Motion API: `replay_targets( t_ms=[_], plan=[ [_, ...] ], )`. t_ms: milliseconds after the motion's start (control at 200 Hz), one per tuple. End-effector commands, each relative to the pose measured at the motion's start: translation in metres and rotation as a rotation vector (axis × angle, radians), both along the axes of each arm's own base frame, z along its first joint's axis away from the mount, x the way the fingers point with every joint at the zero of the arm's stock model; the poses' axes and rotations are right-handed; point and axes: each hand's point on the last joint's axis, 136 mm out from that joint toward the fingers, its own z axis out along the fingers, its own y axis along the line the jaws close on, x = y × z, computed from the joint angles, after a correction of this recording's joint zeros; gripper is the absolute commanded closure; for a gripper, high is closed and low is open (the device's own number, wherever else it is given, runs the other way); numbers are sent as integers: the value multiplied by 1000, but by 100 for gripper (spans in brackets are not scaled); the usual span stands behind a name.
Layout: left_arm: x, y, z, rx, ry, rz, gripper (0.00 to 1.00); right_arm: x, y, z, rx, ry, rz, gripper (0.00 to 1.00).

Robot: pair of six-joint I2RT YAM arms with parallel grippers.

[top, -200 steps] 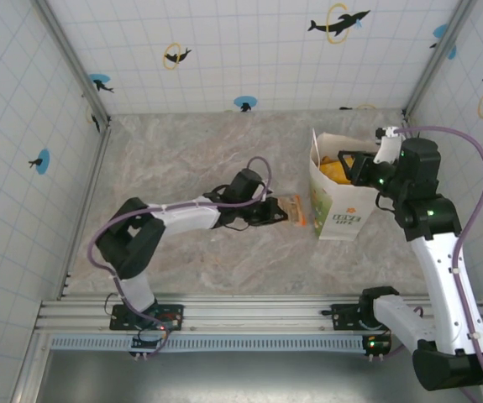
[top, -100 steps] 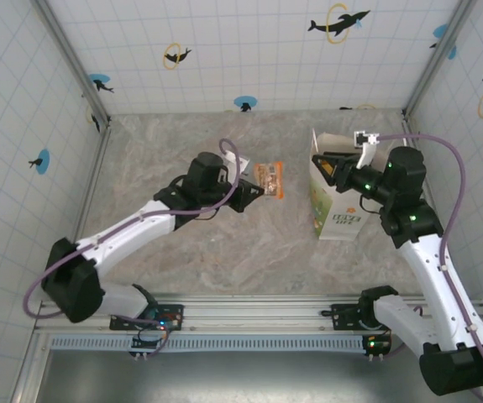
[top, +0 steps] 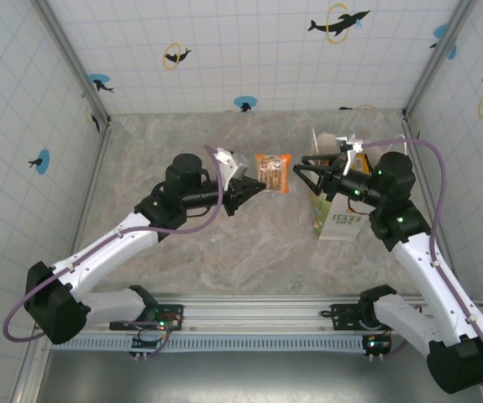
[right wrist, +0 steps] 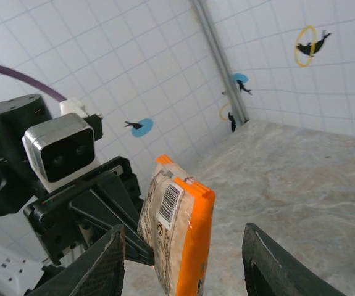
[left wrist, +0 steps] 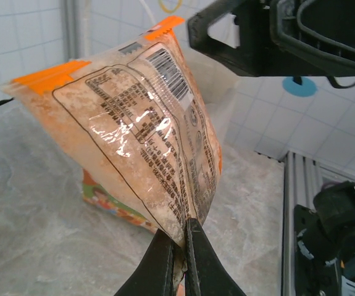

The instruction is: Place the snacks into the paper bag

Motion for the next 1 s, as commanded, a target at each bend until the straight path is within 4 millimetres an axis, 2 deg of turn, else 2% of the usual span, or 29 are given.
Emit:
replay_targets(
  t_ms=[0, 360, 655, 871, 996],
  plan=[
    [-13, -6, 22, -72, -97, -102, 100, -9, 10, 8, 31, -41, 73, 47],
    [-13, -10, 31, -115, -117, -120, 100, -19, 19, 3, 59, 14, 160, 47],
    [-10, -11, 35, -129, -120, -113, 100, -21, 24, -5, 65, 65, 195, 52],
    [-9, -13, 33, -130, -113, -110, 100, -22, 27, -5, 81, 80, 214, 65],
    [-8, -15, 33, -127, -106, -105, 100, -22, 27, -5, 80, 74, 206, 77]
  ],
)
